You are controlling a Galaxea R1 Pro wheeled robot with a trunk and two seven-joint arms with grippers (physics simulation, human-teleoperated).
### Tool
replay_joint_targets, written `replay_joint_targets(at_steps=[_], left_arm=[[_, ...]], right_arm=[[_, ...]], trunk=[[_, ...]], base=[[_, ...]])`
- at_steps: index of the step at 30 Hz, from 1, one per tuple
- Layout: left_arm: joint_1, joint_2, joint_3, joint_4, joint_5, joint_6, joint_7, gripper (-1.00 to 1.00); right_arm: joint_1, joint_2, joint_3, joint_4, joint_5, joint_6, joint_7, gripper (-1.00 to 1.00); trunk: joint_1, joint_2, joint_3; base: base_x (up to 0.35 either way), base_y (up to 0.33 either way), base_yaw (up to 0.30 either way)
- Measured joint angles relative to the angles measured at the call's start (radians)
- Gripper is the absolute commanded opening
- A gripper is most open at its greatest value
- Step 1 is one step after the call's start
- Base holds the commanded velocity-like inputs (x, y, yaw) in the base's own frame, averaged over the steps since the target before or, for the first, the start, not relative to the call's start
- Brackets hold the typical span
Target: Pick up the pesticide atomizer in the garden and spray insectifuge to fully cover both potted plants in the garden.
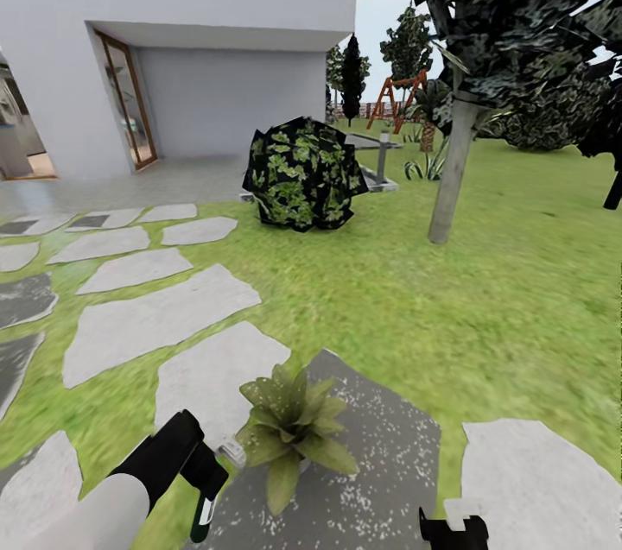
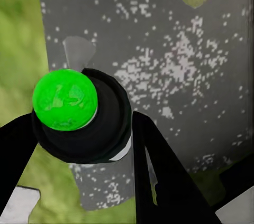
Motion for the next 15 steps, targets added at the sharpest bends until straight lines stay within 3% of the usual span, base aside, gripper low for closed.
replay_joint_targets(at_steps=[4, 15], left_arm=[[0.0, 0.001, 0.0, 0.0, 0.0, 0.0, 0.006, -1.0], [0.0, 0.0, 0.0, 0.0, 0.0, 0.001, 0.028, -1.0]], right_arm=[[0.0, 0.001, 0.0, 0.0, 0.001, 0.0, 0.0, 1.0], [0.0, 0.003, 0.0, 0.001, 0.001, 0.0, 0.0, 1.0]], trunk=[[0.0, 0.0, 0.0], [0.0, 0.0, 0.0]], base=[[0.006, -0.261, 0.173], [-0.088, -0.265, 0.271]])
